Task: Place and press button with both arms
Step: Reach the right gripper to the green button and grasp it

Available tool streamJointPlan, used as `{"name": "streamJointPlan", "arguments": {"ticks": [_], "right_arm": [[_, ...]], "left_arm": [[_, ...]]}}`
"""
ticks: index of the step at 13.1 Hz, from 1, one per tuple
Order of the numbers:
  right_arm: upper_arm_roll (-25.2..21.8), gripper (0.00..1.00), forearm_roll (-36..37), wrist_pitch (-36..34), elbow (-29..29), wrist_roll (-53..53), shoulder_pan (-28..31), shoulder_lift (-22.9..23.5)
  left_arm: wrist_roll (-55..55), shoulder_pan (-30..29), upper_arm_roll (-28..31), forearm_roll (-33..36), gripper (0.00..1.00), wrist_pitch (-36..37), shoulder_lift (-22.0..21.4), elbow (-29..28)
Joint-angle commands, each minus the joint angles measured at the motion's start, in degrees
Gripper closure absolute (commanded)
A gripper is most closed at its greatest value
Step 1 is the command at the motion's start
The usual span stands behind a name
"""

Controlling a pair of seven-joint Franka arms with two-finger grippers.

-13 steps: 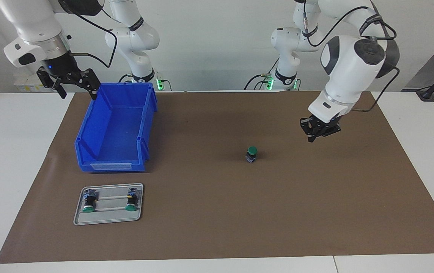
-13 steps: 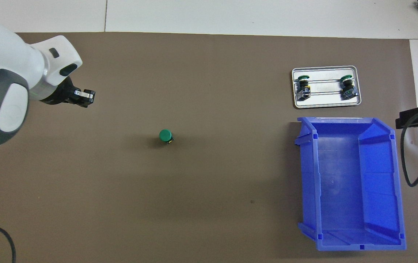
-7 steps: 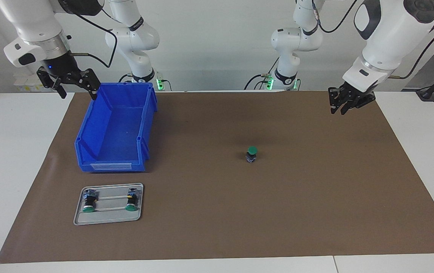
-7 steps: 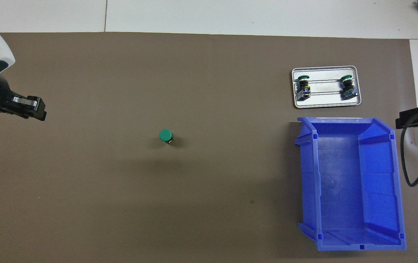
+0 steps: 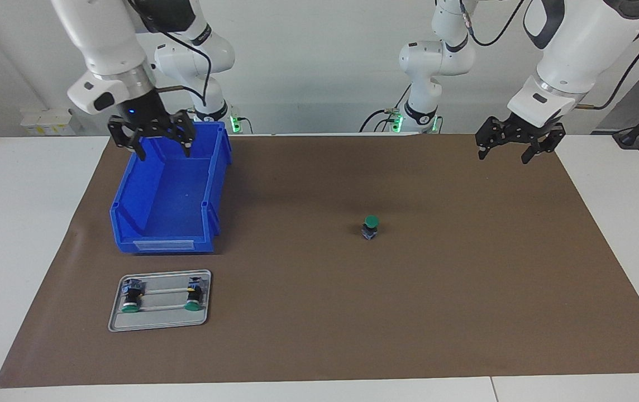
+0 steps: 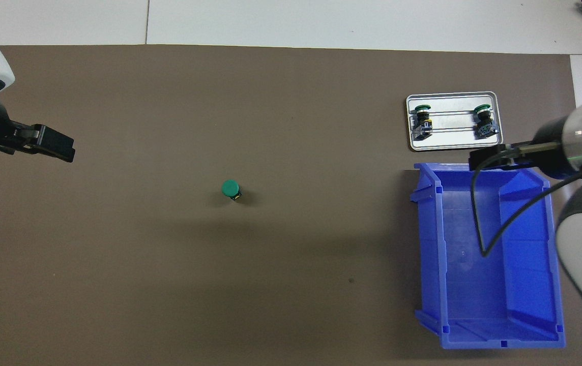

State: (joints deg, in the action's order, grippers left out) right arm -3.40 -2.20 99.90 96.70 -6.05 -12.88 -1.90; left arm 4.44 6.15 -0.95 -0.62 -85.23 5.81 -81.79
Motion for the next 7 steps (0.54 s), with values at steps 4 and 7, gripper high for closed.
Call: {"name": "streamJointPlan", "arguments": {"ticks": [4, 7], "right_arm": [[0.5, 0.01, -0.79, 21.7, 1.14, -25.61, -18.81, 13.9], [0.41, 0.01, -0.43, 28.58, -3.69, -47.85, -24.89, 22.88]], "left_arm": [[-0.05, -2.19, -0.19, 1.24, 0.0, -3.27, -1.95, -3.73], [0.39, -4.22, -0.19, 1.15, 0.0, -4.23, -3.0, -6.01]]}}
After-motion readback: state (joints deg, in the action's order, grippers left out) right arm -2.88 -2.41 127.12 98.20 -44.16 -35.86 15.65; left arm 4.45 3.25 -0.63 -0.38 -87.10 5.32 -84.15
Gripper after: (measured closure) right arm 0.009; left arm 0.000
